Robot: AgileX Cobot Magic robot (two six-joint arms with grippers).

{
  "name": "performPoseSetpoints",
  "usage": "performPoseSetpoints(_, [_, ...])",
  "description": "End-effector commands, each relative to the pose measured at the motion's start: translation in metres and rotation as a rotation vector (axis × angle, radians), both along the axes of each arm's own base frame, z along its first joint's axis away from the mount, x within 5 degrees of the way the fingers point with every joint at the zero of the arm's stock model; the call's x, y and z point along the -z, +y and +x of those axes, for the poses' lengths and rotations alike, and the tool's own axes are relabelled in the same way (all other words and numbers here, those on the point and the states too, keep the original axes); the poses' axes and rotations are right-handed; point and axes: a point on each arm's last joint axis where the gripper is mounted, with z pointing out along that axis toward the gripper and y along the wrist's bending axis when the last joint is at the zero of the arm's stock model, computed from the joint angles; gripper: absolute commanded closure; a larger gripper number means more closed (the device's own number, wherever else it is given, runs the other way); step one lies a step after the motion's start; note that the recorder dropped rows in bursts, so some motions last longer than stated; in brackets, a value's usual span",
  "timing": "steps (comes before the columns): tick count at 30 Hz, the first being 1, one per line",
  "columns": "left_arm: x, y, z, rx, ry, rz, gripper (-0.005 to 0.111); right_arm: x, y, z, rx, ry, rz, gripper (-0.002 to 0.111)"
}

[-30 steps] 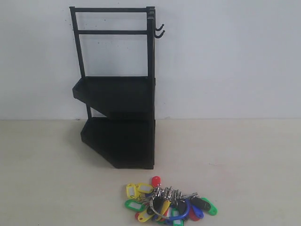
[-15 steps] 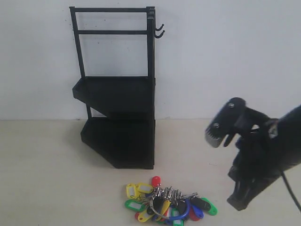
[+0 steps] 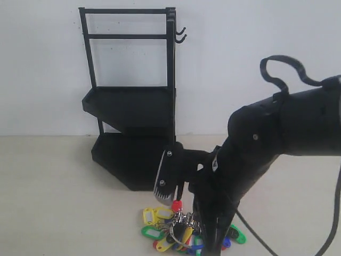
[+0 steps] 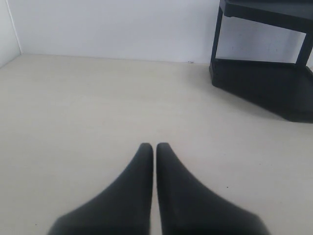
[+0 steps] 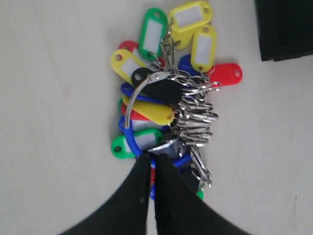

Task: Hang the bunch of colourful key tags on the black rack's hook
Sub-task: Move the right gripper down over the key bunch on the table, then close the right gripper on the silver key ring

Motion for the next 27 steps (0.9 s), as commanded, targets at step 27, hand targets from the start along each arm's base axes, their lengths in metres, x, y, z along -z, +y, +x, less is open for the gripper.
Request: performPoseSetpoints(27, [-0.001,0.0,0.0,-0.003,-0.006,-0.007,0.102,0.058,0.018,0.008,-0.007,0.07,-0.051,0.063])
